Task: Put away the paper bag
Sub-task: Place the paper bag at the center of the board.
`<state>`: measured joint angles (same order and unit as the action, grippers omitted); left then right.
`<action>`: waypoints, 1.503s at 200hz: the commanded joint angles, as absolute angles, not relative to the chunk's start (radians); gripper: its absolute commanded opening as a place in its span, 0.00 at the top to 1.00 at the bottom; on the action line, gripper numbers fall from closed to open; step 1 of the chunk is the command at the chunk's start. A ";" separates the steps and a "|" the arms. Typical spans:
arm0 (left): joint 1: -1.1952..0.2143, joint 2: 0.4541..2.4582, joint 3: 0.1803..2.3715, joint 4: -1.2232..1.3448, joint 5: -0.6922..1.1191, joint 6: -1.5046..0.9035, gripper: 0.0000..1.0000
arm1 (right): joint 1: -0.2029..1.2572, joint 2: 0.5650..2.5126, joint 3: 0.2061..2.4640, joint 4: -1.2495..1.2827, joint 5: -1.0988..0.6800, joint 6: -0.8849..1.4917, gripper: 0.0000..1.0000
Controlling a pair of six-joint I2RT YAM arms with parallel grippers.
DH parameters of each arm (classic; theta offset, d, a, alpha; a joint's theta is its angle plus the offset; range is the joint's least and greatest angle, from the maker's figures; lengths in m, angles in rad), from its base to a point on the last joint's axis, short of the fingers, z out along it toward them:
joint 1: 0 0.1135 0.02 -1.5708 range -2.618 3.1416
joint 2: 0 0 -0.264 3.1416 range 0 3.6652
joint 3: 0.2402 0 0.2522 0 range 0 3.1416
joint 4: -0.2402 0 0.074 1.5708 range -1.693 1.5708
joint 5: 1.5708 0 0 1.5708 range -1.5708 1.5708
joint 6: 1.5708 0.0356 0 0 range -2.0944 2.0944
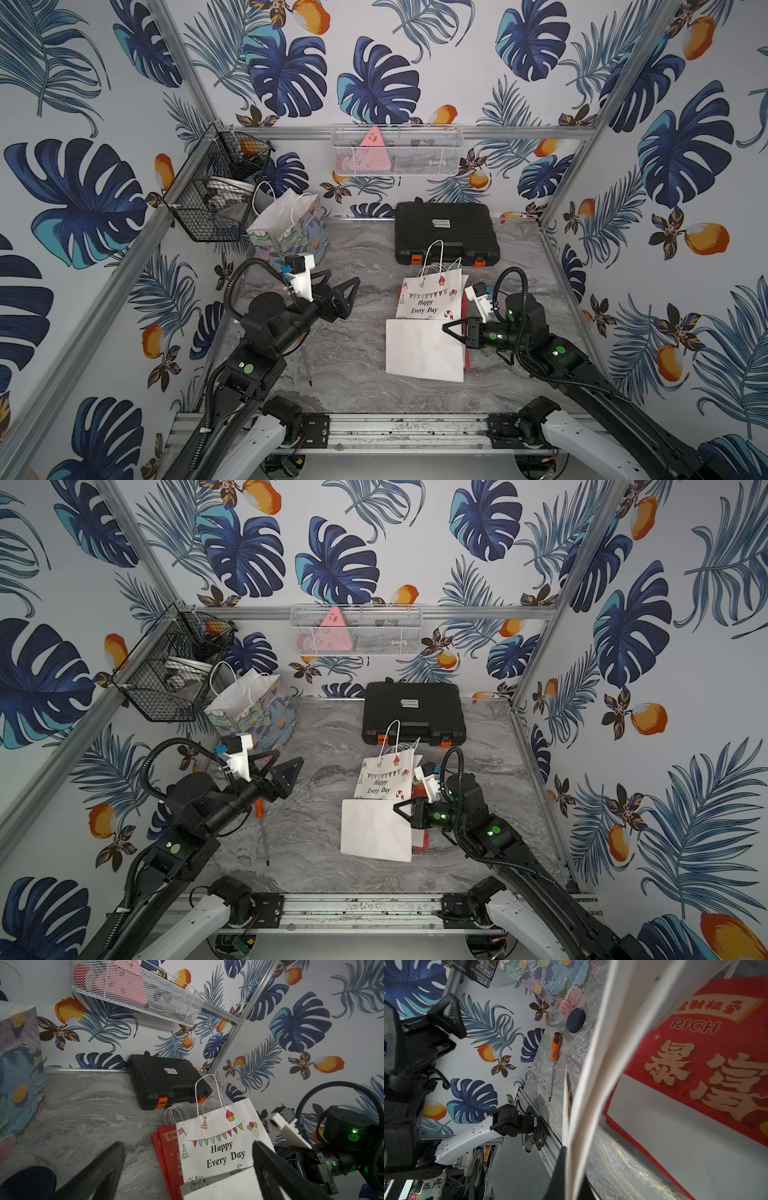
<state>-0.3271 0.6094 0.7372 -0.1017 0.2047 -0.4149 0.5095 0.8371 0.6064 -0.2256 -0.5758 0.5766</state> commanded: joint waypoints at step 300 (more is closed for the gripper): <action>-0.326 0.630 0.656 -0.149 0.116 -0.410 0.01 | 0.334 1.489 0.794 -0.372 -0.187 0.347 0.59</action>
